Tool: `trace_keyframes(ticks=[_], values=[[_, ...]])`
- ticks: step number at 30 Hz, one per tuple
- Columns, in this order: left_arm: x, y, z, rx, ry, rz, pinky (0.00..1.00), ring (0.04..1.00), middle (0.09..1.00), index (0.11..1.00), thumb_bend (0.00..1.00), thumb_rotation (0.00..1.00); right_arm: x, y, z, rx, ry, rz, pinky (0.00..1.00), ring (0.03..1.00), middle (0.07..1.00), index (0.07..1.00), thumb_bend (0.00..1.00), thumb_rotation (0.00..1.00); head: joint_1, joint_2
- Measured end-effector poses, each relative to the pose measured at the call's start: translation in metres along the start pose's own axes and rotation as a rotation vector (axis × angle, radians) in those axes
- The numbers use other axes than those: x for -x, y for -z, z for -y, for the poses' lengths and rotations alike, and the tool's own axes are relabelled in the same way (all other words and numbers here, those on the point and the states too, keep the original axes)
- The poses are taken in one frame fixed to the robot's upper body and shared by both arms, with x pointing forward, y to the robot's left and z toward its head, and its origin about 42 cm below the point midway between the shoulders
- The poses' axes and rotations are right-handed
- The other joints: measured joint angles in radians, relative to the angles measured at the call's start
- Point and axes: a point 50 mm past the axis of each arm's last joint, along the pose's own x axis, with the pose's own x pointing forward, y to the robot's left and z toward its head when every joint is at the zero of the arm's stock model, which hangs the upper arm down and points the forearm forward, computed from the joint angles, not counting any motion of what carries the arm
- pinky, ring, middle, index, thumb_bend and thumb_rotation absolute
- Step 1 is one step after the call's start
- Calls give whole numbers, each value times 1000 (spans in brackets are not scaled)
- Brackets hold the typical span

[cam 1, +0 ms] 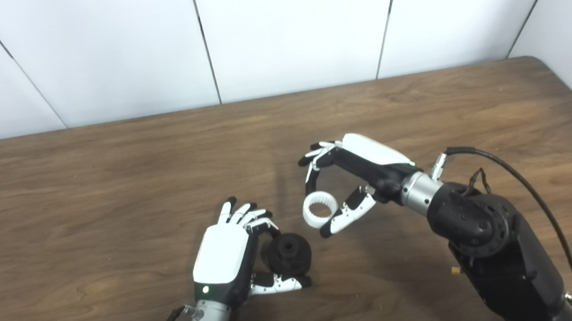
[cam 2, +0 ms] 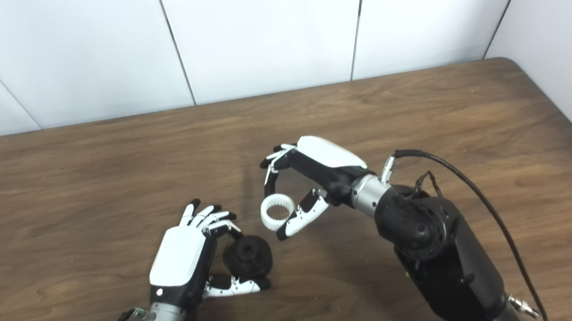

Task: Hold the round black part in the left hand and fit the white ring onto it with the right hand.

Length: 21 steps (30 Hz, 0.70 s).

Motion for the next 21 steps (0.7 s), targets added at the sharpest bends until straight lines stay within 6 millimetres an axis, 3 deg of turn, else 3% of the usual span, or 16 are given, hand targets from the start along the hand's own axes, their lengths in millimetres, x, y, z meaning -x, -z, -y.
trace_keyframes(ticks=[21], values=[[-2, -5, 1, -8, 3, -6, 1000, 873, 773, 484, 524, 54, -1, -9, -33, -46, -82, 25, 1000, 968, 841, 482, 524, 132, 25, 23]])
